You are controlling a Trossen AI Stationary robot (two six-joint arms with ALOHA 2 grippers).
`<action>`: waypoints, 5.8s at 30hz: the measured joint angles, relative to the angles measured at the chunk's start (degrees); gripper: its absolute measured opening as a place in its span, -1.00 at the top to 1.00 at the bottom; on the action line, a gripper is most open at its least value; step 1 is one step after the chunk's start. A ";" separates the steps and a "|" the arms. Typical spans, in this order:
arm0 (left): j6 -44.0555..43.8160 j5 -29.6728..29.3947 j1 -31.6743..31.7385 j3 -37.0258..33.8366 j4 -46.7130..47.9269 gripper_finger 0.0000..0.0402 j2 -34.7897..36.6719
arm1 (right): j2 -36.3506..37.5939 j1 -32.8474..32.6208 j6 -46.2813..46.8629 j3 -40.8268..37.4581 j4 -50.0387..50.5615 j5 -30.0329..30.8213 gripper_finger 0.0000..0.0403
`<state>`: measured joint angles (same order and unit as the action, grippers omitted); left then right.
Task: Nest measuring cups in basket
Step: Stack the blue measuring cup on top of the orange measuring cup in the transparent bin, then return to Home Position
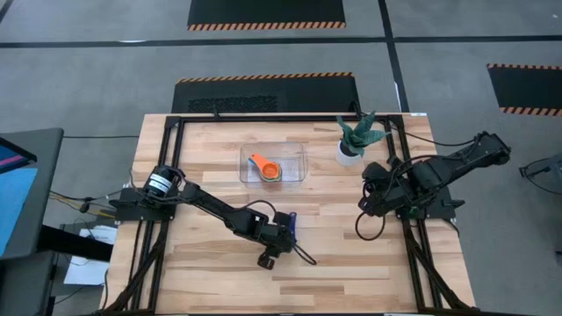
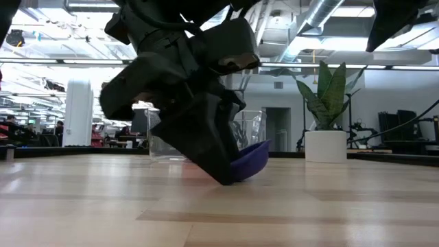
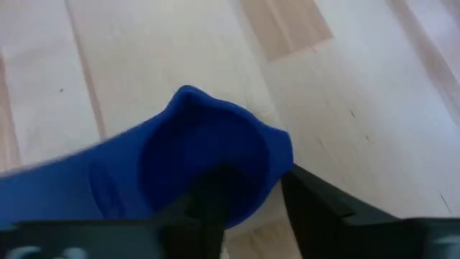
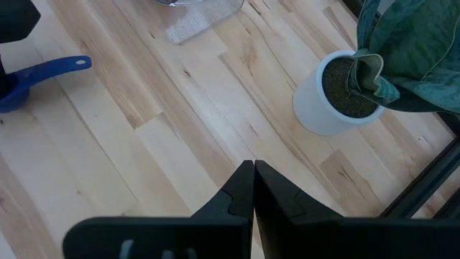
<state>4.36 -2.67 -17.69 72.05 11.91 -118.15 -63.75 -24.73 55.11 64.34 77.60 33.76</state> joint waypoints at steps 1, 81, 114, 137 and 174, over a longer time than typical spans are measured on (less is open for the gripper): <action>-0.71 -0.26 0.02 0.23 0.07 0.47 -0.01 | 0.00 0.00 0.00 0.00 0.01 0.01 0.83; 12.52 -3.16 25.62 12.35 39.29 0.98 13.00 | 0.00 0.07 3.44 0.04 -1.79 0.66 0.83; 9.46 -3.32 26.84 9.74 37.44 0.90 13.03 | 0.01 0.07 3.43 0.04 -1.79 0.53 0.83; 11.06 -1.63 26.80 9.01 34.98 0.90 13.03 | 0.02 0.07 3.41 0.04 -1.79 0.55 0.83; 7.77 -3.80 26.78 9.01 34.65 0.38 13.03 | 0.01 0.07 3.39 0.04 -1.78 0.77 0.83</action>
<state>12.13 -6.46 9.08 81.06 46.57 -105.12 -63.74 -24.67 58.50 64.38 75.83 34.53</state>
